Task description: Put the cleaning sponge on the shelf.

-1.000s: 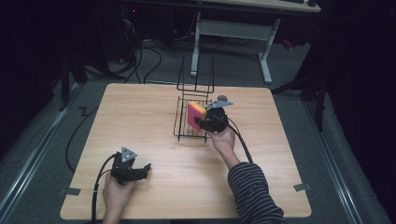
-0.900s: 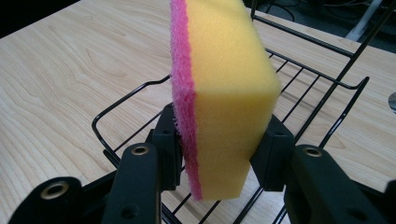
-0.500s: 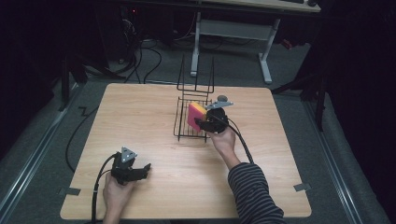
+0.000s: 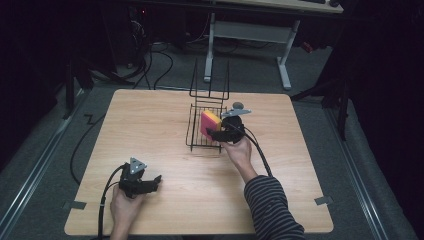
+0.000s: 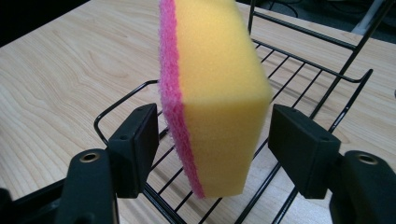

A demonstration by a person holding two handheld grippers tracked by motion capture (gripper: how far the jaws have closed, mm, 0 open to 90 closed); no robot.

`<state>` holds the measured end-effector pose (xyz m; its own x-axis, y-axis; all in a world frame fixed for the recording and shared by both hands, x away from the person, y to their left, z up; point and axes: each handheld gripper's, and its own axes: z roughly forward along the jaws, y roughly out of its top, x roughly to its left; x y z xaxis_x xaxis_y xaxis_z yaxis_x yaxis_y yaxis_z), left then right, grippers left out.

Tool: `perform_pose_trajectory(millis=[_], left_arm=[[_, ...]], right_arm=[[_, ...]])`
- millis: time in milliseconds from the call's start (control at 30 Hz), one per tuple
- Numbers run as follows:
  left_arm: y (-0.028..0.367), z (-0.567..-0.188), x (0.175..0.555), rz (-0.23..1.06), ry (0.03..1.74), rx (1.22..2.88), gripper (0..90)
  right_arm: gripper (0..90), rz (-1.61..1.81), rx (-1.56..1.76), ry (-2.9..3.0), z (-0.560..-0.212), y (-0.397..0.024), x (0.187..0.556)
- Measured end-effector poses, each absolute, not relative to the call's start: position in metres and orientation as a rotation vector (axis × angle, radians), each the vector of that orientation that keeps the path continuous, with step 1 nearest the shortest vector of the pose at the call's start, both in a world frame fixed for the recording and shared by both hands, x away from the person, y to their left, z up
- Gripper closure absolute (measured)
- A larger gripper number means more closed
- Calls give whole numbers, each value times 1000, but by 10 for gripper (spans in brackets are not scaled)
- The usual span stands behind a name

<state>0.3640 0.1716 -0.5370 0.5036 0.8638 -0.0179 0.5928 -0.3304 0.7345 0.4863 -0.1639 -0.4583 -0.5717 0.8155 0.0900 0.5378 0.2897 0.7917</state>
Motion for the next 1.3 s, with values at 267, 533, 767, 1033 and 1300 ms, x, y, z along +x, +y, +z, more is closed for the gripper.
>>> perform_pose_trajectory(millis=[267, 533, 767, 1033, 1300], left_arm=[[172, -537, 364, 499, 1189, 2051, 186], [172, -537, 364, 499, 1189, 2051, 186], [172, -537, 364, 499, 1189, 2051, 186], [172, -537, 364, 499, 1189, 2051, 186], [172, -537, 364, 499, 1189, 2051, 186]], right_arm=[[263, 1212, 1221, 2233, -452, -171, 478], [241, 1240, 1226, 2227, -441, -180, 470], [245, 1269, 1241, 2230, -434, -187, 463], [266, 1285, 1223, 2203, -426, -199, 448], [271, 1293, 1234, 2188, -418, -217, 436]])
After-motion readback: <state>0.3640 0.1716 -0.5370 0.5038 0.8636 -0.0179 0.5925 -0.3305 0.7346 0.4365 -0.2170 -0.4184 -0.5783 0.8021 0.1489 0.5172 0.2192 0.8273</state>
